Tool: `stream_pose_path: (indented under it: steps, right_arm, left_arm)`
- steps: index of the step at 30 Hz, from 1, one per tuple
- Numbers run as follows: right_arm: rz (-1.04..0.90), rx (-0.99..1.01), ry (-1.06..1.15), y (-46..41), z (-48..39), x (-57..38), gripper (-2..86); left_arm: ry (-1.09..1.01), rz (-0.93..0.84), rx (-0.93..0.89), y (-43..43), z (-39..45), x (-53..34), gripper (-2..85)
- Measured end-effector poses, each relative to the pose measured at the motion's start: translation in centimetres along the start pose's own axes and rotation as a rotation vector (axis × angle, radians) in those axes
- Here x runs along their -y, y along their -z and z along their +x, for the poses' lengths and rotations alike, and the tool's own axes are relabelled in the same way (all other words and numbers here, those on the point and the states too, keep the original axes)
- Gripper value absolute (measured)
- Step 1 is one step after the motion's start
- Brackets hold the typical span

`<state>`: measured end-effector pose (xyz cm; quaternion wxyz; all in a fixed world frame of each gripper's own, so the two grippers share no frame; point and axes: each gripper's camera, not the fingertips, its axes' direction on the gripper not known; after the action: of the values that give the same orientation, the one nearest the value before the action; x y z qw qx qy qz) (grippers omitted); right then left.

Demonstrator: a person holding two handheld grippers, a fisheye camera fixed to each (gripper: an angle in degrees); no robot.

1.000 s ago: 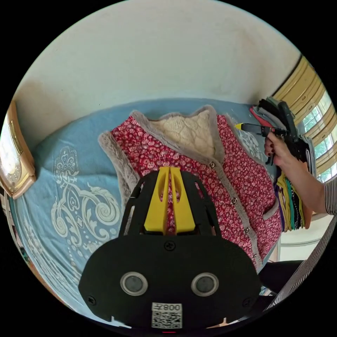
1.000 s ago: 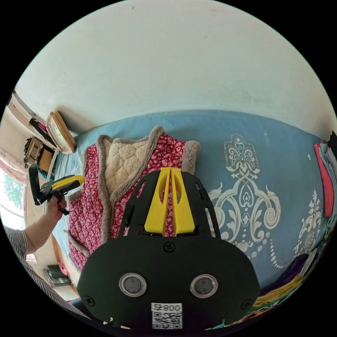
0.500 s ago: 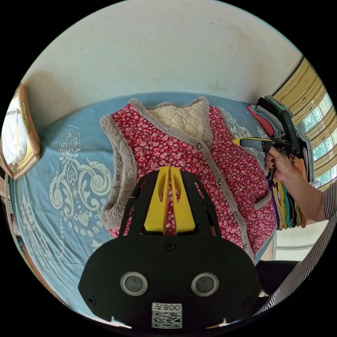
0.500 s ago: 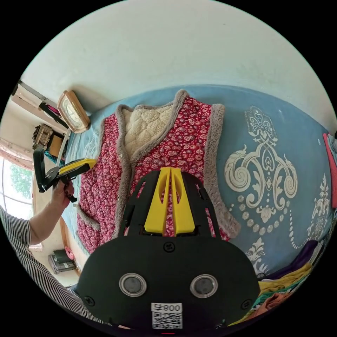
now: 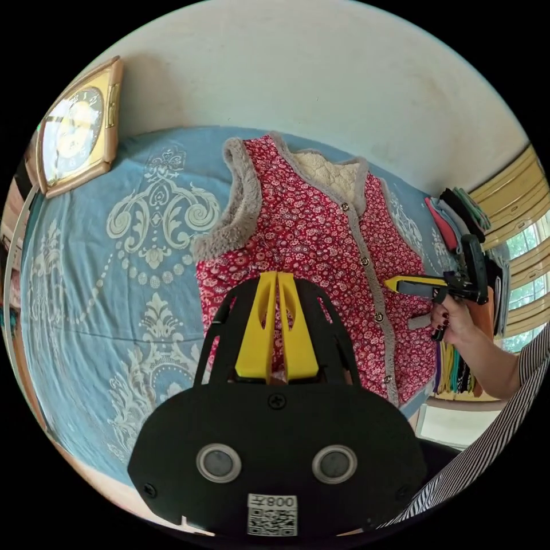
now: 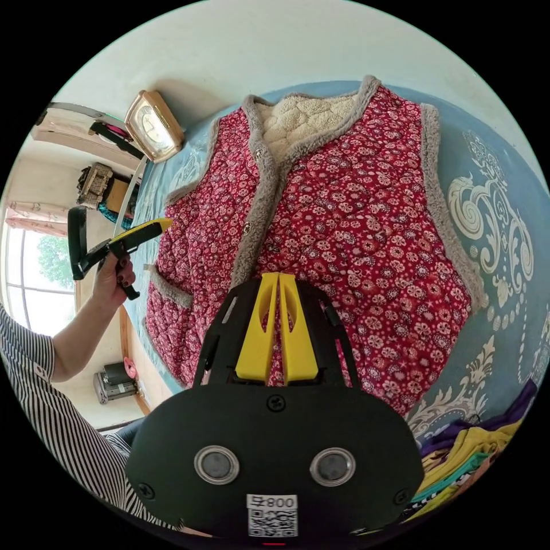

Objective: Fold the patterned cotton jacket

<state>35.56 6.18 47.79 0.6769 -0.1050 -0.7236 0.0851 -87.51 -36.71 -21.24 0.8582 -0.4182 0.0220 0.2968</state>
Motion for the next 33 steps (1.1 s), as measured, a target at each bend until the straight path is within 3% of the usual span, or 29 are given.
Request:
stream_pose_path:
  steps: [8, 16, 24, 28, 33]
  right_arm:
    - [-0.024, 0.111, 0.008, -2.6, -3.4, -7.0, 0.1]
    - [-0.115, 0.139, -0.025, -7.1, -5.1, -13.0, 0.5]
    - [-0.168, 0.130, -0.073, -10.3, -4.6, -17.9, 5.4]
    - [-0.221, 0.170, -0.083, -13.0, -4.9, -19.4, 5.3]
    - [-0.223, 0.209, -0.069, -15.0, -5.7, -21.2, 2.6]
  left_arm:
    - [0.212, -0.044, 0.041, 4.8, -5.6, -10.6, 1.0]
    - [0.404, -0.121, -0.159, 3.2, -10.7, -18.6, 6.8]
    - [0.440, -0.146, -0.235, 3.2, -12.8, -24.0, 12.1]
    - [0.421, -0.232, -0.266, 1.3, -12.5, -26.0, 9.4]
    - [0.423, -0.205, -0.310, 1.8, -12.5, -27.7, 6.0]
